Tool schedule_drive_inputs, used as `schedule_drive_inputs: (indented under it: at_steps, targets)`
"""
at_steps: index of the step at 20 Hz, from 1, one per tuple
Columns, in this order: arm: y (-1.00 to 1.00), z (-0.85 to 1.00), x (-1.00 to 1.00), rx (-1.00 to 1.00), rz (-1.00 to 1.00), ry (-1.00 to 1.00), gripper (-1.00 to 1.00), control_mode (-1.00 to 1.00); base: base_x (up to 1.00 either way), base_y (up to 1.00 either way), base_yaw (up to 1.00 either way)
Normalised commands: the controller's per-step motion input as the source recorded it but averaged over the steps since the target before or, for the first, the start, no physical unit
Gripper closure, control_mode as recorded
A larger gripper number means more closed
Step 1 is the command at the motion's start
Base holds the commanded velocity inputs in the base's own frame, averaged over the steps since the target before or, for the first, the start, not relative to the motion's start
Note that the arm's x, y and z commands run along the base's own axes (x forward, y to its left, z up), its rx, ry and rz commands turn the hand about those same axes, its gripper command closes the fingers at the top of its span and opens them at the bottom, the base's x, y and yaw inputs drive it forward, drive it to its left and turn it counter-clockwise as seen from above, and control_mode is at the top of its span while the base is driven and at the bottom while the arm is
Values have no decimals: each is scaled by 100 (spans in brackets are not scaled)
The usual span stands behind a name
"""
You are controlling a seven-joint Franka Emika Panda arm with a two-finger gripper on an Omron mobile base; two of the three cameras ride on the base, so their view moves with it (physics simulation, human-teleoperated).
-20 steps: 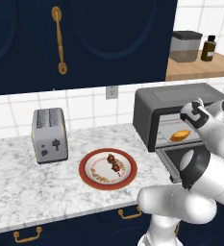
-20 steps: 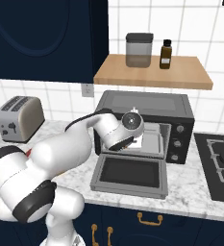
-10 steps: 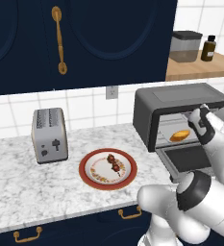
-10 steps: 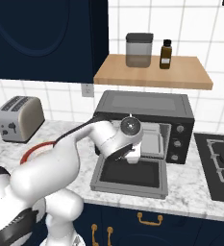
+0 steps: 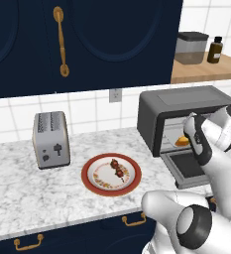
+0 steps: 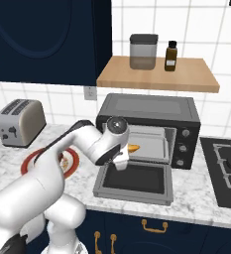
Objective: Pick up the kebab skewer and baguette bread, and place them inside the toaster oven. Close the toaster oven door and start by setting the timer.
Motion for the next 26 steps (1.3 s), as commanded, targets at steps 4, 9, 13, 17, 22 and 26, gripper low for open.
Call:
schedule_drive_inputs:
  at_steps: [4,9,13,17,22,26]
  targets:
    - [61,0,0,-9,22,9,-100,-100,0,0,0]
    - [51,0,0,-13,10,5,-100,-100,0,0,0]
    - [49,0,0,-12,8,7,-100,-100,0,0,0]
    - [44,0,0,-12,8,3,-100,-100,0,0,0]
    - [35,-1,14,-10,6,7,-100,-100,0,0,0]
    - [19,-4,9,-9,6,10,-100,-100,0,0,0]
